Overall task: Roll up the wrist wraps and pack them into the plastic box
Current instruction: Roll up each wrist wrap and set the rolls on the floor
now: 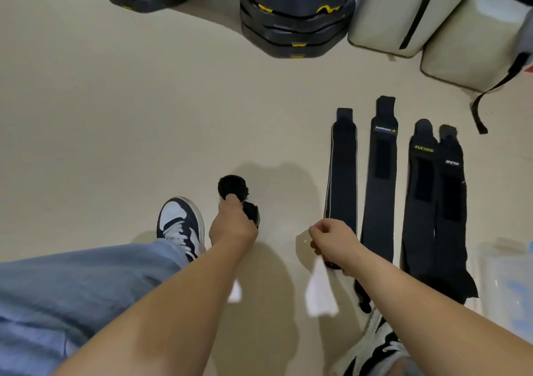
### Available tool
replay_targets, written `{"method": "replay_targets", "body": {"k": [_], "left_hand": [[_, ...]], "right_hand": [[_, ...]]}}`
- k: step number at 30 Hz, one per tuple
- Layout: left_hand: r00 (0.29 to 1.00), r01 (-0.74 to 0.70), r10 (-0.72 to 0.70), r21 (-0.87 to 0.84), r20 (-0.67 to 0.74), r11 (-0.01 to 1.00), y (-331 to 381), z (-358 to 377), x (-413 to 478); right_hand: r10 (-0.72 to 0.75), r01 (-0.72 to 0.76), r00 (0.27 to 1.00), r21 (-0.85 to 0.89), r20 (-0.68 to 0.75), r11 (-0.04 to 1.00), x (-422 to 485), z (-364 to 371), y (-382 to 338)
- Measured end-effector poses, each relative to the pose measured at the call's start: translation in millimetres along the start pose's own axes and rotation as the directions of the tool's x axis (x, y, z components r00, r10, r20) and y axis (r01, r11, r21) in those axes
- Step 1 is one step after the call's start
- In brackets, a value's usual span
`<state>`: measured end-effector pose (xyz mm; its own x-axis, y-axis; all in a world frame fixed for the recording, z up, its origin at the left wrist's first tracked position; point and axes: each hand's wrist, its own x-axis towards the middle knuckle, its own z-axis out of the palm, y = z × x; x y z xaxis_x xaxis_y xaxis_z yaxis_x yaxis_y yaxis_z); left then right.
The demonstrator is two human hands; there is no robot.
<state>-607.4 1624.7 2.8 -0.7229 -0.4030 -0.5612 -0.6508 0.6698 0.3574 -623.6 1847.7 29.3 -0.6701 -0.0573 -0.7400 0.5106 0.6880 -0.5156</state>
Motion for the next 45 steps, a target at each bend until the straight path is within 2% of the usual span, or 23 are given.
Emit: {"method": "replay_targets", "body": {"k": [2,5,10,13,16,19,22,25,30,35,41,45], "left_hand": [[0.995,-0.101,0.101,-0.051,0.014,0.994,10.4,7.0,-10.0],[0.971,-0.175,0.185,-0.078,0.15,0.982,34.5,29.8,-20.4],[0.894,-0.146,0.169,-0.089,0.415,0.985,72.0,79.9,-28.7],[0.859,-0.135,0.149,-0.064,0.489,0.989,86.2,109.3,-25.3],[0.877,-0.03,0.102,-0.158,0.47,0.987,95.2,132.1,-23.6],[0.891,0.145,0.013,-0.312,0.453,0.939,103.1,148.0,-17.1],[0.899,0.231,-0.049,-0.377,0.434,0.897,107.5,153.6,-7.0],[0.907,0.251,-0.077,-0.383,0.415,0.889,108.1,160.2,0.7],[0.905,0.276,-0.091,-0.412,0.415,0.868,107.1,167.7,4.8],[0.918,0.223,-0.033,-0.445,0.395,0.867,102.6,164.5,6.2],[0.908,0.209,-0.005,-0.441,0.42,0.873,103.4,163.6,1.9],[0.909,0.229,-0.035,-0.426,0.416,0.875,107.4,162.2,-1.7]], "right_hand": [[0.027,-0.027,0.999,-0.025,-0.018,0.999,-0.6,-5.2,13.0],[0.058,-0.061,0.995,-0.031,-0.076,0.998,-1.9,-15.9,35.8],[0.106,-0.11,0.978,-0.011,-0.179,0.994,1.5,-41.6,67.4],[0.197,-0.17,0.964,0.157,-0.176,0.973,16.4,-52.0,83.4],[0.283,-0.235,0.952,0.315,-0.115,0.919,30.2,-53.0,91.5],[0.287,-0.248,0.956,0.359,-0.057,0.9,39.8,-49.4,94.9],[0.271,-0.243,0.962,0.391,-0.017,0.887,49.1,-44.3,91.4],[0.277,-0.253,0.961,0.389,-0.007,0.886,57.2,-41.6,87.3],[0.351,-0.284,0.935,0.497,-0.044,0.82,61.2,-33.9,82.4],[0.427,-0.33,0.902,0.549,-0.055,0.768,65.7,-29.9,86.6],[0.509,-0.447,0.857,0.607,0.08,0.657,67.5,-31.5,85.2],[0.52,-0.469,0.848,0.608,0.106,0.641,72.5,-27.7,86.2]]}}
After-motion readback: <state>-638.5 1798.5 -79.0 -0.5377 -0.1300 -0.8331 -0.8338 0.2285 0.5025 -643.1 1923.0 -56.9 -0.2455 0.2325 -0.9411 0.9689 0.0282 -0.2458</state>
